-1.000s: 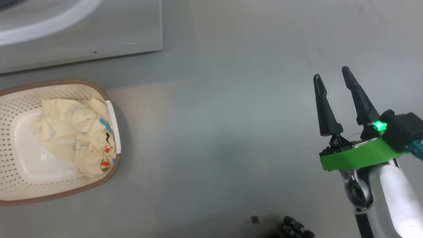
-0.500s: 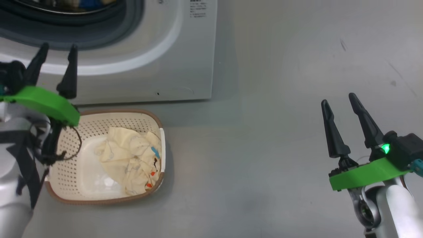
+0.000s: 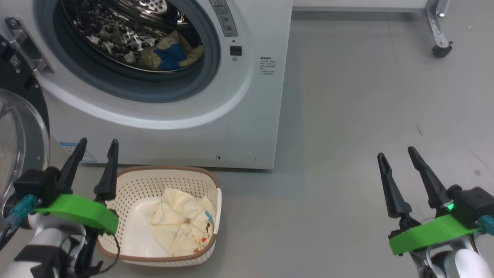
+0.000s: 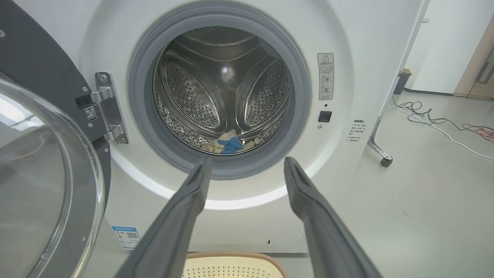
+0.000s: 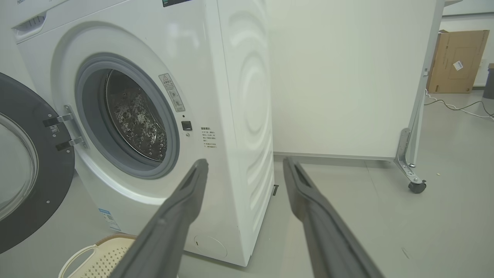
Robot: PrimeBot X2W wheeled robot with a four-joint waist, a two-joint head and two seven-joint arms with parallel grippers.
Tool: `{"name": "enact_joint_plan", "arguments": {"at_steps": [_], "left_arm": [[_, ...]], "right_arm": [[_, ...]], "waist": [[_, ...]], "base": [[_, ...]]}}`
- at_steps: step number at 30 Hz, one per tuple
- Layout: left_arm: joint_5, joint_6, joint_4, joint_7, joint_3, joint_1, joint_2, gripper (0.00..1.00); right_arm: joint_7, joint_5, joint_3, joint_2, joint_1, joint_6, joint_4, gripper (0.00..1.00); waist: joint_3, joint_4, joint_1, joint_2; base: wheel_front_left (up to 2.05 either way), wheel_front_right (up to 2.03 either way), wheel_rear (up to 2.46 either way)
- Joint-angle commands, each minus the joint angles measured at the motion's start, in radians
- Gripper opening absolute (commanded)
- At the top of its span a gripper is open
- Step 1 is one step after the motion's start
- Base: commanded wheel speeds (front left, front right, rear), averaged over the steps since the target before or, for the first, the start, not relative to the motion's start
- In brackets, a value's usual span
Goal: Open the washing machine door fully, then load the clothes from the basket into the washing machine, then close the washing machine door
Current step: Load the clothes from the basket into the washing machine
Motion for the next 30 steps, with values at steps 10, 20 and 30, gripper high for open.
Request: {"name": "enact_joint_plan", "arguments": {"at_steps": [10,20,30], "left_arm": [[0.012,0.136,-0.2,0.002,0.037,0.145,0.03,1.0],[0.02,0.173,-0.248,-0.009,0.039,0.237,-0.01,1.0],[0.039,0.157,-0.228,-0.013,0.059,0.255,-0.027,1.0]], "right_arm": [[-0.001,0.009,0.001,0.008,0.053,-0.003,-0.05,1.0],[-0.003,0.02,-0.006,0.015,0.08,-0.003,-0.059,1.0],[-0.005,0.019,-0.006,0.019,0.082,-0.003,-0.056,1.0]], "waist": [[-0.092,0.047,0.0002,-0.0001],[-0.103,0.039,0.0002,-0.0001],[-0.1,0.026,0.0002,-0.0001]], "base": [[0.0,0.0,0.0],[0.0,0.0,0.0],[0.0,0.0,0.0]]}}
